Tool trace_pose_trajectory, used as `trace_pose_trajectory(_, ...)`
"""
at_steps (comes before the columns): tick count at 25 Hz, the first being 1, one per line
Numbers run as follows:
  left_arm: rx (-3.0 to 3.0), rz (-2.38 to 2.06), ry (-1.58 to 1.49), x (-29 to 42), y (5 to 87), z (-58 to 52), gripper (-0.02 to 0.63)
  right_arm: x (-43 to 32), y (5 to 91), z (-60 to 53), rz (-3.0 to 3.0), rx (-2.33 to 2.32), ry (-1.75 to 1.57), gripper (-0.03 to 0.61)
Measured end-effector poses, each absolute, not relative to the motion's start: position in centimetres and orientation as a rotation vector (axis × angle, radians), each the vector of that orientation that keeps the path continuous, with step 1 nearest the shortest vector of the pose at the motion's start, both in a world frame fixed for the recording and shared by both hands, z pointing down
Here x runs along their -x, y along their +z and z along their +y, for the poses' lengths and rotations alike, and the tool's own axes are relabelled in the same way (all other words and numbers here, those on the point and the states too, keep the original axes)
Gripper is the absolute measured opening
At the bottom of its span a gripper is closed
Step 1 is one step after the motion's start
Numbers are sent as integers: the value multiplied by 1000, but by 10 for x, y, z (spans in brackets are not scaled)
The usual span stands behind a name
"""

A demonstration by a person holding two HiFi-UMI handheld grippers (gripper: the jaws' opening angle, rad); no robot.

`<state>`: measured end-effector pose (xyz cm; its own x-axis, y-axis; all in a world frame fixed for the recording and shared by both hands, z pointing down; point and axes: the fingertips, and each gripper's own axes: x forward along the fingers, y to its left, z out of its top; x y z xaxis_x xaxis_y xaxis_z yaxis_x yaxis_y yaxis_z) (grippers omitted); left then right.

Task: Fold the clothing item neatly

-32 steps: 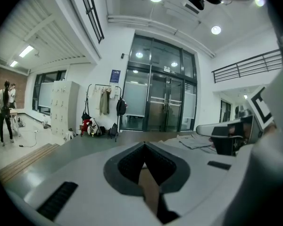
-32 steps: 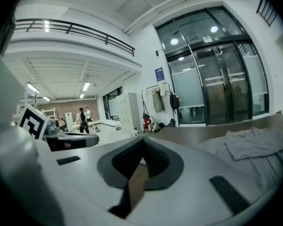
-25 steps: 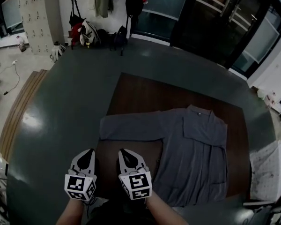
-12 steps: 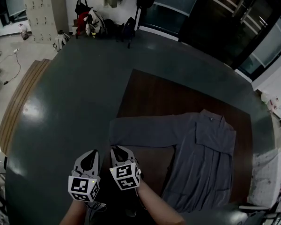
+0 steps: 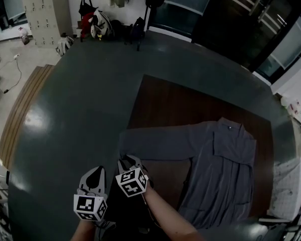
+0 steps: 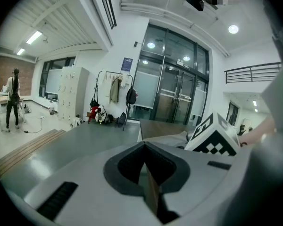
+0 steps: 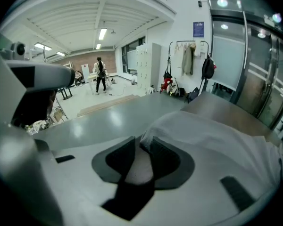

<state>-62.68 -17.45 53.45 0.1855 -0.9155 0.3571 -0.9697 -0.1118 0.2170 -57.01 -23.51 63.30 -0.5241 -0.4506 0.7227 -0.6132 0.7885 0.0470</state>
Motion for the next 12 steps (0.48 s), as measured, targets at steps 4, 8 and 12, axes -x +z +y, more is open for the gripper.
trace_pose_trajectory(4,-2079,-1759,183,623,537,-175,8,570,637,-237,-2197,-785,310,94)
trace_pose_trajectory(8,-2084,-1746,183,619,539,-177,8,568,640,-239,-2179,-808,351,94)
trace_pose_trajectory(12,-2095,-1739,183,618,537,-177,8,568,639,-242,-2172,-818,364,73)
